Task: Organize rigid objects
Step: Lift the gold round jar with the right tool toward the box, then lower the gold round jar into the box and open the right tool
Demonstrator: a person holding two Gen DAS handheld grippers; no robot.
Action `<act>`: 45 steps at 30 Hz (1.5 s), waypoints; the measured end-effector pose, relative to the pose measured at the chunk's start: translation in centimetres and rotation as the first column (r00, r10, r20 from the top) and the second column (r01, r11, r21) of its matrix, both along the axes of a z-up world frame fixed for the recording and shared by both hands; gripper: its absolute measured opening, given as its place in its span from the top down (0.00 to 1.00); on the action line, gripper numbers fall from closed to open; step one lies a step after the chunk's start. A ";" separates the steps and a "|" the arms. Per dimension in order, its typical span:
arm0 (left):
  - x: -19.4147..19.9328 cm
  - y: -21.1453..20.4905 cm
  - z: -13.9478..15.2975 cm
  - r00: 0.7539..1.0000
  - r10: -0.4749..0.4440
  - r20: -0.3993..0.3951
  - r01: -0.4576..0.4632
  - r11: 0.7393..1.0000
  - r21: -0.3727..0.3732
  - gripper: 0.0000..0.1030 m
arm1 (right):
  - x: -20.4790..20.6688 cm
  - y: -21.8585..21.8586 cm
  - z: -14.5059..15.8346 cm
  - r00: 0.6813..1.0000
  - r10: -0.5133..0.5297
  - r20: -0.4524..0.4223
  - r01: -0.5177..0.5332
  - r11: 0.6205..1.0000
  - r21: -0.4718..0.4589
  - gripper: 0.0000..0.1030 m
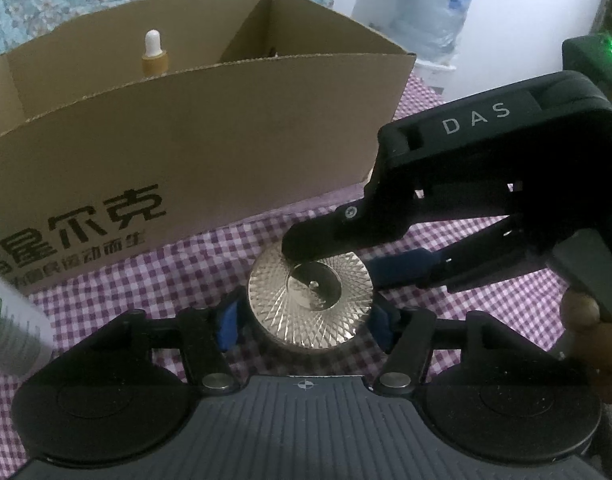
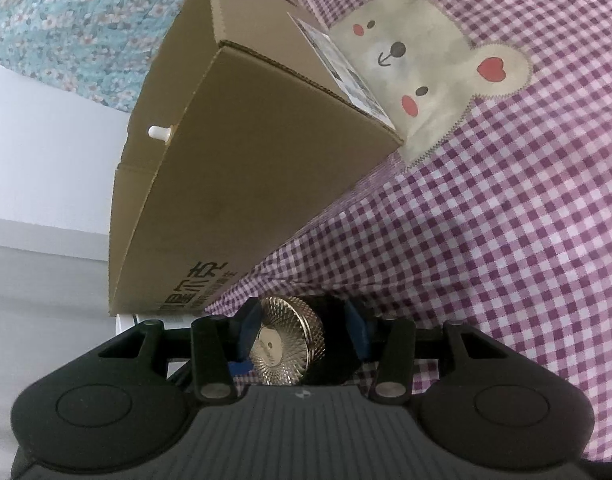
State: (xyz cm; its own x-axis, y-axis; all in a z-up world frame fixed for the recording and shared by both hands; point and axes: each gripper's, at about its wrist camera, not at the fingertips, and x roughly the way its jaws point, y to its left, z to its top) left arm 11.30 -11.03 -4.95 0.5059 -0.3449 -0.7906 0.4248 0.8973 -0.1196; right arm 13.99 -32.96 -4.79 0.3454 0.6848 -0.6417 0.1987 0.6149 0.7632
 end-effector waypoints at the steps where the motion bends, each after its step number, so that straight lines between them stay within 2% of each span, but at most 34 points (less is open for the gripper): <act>1: 0.0 -0.1 0.0 1.000 -0.002 0.007 0.002 1.000 0.002 0.41 | 0.0 0.0 0.0 1.000 0.001 0.007 -0.001 1.000 -0.004 0.52; 11: -0.9 0.5 1.3 0.999 -0.004 0.044 0.006 0.999 -0.033 0.46 | -0.2 1.6 1.6 0.999 0.024 0.049 -0.020 0.996 -0.087 0.52; 19: -2.9 0.9 3.7 0.996 0.000 0.093 0.004 0.999 -0.043 0.46 | -1.1 1.9 3.4 0.996 0.017 0.091 -0.009 0.996 -0.090 0.53; 25: -4.3 1.3 7.7 0.986 0.012 0.168 -0.001 0.998 -0.061 0.46 | -2.5 2.4 7.7 0.984 0.034 0.173 -0.014 0.993 -0.120 0.53; 30: -4.3 1.4 12.1 0.962 0.050 0.269 -0.031 0.997 -0.076 0.46 | -2.5 3.0 12.7 0.956 0.063 0.287 -0.024 0.990 -0.139 0.53; 34: -2.6 1.3 13.9 0.946 0.081 0.314 -0.053 0.994 -0.096 0.46 | -0.5 3.5 16.5 0.923 0.106 0.369 -0.048 0.985 -0.165 0.53; 37: -0.4 0.7 14.3 0.941 0.106 0.321 -0.077 0.992 -0.100 0.46 | 2.1 3.9 18.1 0.910 0.145 0.387 -0.077 0.980 -0.186 0.53; 40: 1.9 0.3 13.7 0.948 0.136 0.286 -0.108 0.988 -0.111 0.46 | 5.2 4.2 18.2 0.913 0.185 0.365 -0.118 0.973 -0.197 0.53; 45: 5.2 -0.1 11.1 0.967 0.177 0.185 -0.158 0.981 -0.114 0.46 | 10.2 5.0 15.9 0.928 0.255 0.271 -0.195 0.954 -0.227 0.53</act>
